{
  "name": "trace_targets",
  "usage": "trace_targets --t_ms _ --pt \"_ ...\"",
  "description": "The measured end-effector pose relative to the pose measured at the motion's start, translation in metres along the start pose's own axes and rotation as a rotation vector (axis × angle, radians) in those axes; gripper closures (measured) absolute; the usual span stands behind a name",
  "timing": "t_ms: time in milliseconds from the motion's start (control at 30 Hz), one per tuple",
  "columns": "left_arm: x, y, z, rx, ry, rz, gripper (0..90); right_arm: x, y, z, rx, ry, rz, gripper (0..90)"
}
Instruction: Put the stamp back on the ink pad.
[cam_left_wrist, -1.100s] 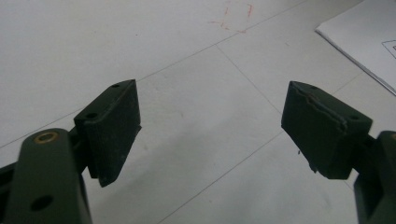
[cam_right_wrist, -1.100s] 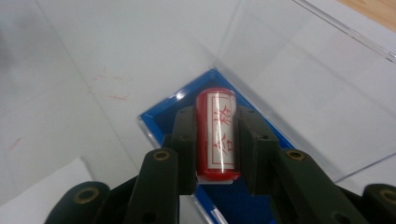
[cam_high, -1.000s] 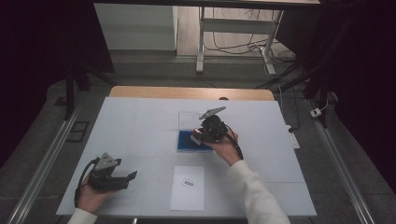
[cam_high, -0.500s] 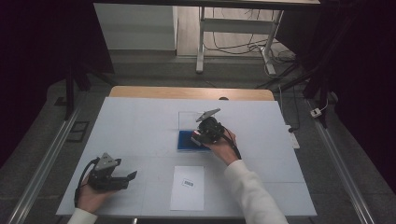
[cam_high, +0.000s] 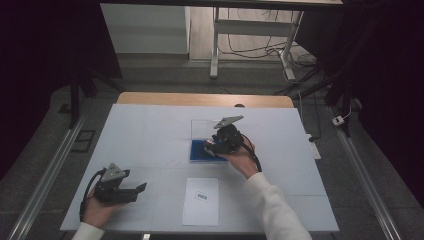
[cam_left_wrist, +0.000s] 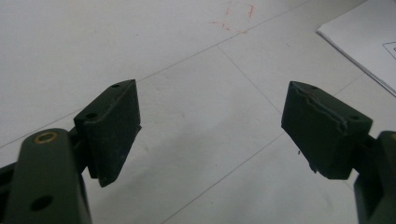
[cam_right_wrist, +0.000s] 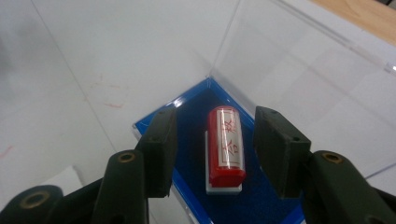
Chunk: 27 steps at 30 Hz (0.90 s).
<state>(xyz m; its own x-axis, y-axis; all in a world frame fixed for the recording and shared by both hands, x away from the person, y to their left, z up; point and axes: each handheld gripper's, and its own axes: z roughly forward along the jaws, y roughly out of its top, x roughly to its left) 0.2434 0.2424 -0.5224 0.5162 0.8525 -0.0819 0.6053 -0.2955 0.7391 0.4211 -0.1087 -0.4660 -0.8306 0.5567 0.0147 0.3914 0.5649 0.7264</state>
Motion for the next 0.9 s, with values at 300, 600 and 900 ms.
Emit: trace_targets --t_ms 300,600,900 --pt "-0.003 0.002 0.0 -0.001 -0.008 0.003 19.9 0.001 -0.015 -0.031 -0.088 -0.013 0.004 46.1" --pt "-0.005 -0.002 -0.004 -0.006 -0.008 -0.007 19.9 0.0 -0.038 -0.066 -0.132 -0.035 0.005 46.1" --pt "-0.009 -0.001 -0.003 -0.007 -0.022 0.006 19.9 0.004 -0.081 -0.095 -0.147 -0.078 0.017 46.3"
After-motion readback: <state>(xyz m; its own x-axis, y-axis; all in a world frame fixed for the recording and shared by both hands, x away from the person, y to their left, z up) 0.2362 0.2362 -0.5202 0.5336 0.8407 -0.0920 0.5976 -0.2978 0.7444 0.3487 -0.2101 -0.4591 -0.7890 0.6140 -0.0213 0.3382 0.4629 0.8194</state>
